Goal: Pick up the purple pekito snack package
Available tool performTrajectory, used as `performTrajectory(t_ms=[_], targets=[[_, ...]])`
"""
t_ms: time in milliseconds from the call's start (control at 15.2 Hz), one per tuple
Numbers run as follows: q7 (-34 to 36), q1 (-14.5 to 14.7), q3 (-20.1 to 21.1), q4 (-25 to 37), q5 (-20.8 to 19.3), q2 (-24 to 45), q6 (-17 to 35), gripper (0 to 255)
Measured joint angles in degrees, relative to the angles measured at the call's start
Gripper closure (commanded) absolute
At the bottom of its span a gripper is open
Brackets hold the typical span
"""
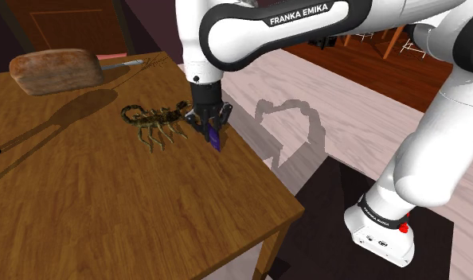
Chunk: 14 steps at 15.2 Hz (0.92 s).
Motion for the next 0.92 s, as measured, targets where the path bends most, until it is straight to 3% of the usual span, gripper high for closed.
performTrajectory(t_ms=[924], targets=[[0.7, 0.1, 0.1, 10.1, 0.0, -0.1, -10.1, 255]])
